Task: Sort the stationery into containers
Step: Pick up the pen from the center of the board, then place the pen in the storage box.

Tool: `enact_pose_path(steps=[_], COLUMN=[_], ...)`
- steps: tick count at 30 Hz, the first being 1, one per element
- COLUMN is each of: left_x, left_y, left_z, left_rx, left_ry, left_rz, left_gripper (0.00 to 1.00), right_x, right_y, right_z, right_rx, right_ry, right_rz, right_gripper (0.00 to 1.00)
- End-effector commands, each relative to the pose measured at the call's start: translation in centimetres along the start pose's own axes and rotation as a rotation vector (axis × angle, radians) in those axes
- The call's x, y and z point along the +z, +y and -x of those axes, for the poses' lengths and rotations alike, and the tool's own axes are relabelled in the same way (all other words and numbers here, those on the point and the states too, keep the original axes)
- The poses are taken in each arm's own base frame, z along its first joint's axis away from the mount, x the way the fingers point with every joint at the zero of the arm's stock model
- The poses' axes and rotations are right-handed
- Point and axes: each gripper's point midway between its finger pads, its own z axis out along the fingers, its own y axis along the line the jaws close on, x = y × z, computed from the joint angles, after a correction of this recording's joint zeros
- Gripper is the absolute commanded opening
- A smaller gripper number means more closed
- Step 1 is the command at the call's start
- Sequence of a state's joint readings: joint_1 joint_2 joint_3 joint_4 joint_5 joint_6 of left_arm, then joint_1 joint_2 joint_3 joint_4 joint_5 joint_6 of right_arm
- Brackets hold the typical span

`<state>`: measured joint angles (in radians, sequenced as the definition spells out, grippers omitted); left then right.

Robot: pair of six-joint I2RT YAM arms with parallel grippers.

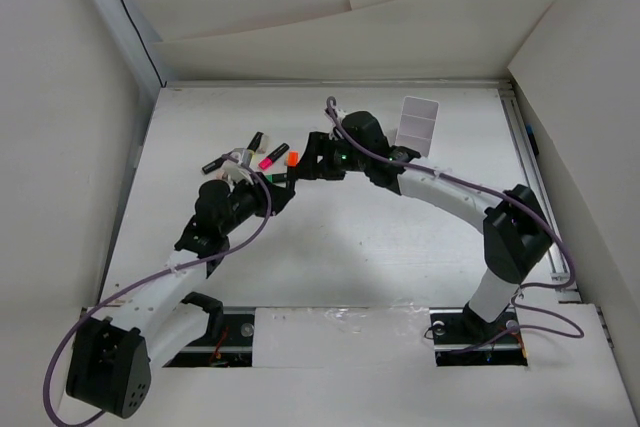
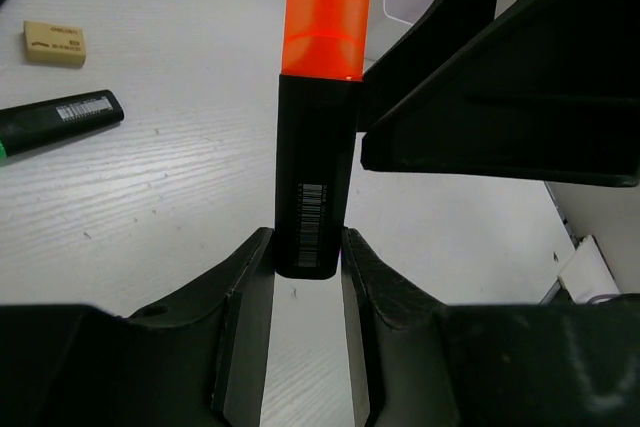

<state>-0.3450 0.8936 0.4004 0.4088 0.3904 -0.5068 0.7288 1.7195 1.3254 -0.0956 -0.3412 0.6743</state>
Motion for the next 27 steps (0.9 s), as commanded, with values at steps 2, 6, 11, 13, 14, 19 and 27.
enact_pose_path(steps=[2, 6, 11, 13, 14, 19, 27], left_x=[0.3, 0.5, 0.4, 0.4, 0.4, 0.7, 1.0], left_y=[-0.8, -0.6, -0.9, -1.0, -1.0, -1.4, -2.0], left_z=[-0.1, 0.0, -0.2, -0.3, -0.3, -1.2, -0.8], left_rx=[0.005, 0.001, 0.002, 0.002, 0.002, 0.000, 0.042], left_ry=[0.004, 0.006, 0.018, 0.023, 0.023, 0.052, 0.036], left_rz=[-0.053, -0.041, -0.059, -0.067, -0.067, -0.074, -0.021], left_gripper=[0.11, 0.11, 0.11, 0.11, 0.11, 0.11, 0.12], right_x=[-0.8, -0.9, -0.1, 0.5, 0.6, 1.9, 2.5], right_y=[4.0, 4.4, 3.5, 2.9, 3.0, 2.4, 2.3], right_z=[2.1, 2.3, 3.1, 3.6, 4.3, 4.3, 4.4], right_rx=[-0.053, -0.057, -0.053, -0.047, -0.049, -0.043, -0.036], right_ry=[-0.054, -0.054, -0.078, -0.077, -0.087, -0.060, -0.064], right_rz=[0.105, 0.118, 0.095, 0.091, 0.103, 0.117, 0.123], right_gripper=[0.68, 0.65, 0.56, 0.49, 0.46, 0.32, 0.07])
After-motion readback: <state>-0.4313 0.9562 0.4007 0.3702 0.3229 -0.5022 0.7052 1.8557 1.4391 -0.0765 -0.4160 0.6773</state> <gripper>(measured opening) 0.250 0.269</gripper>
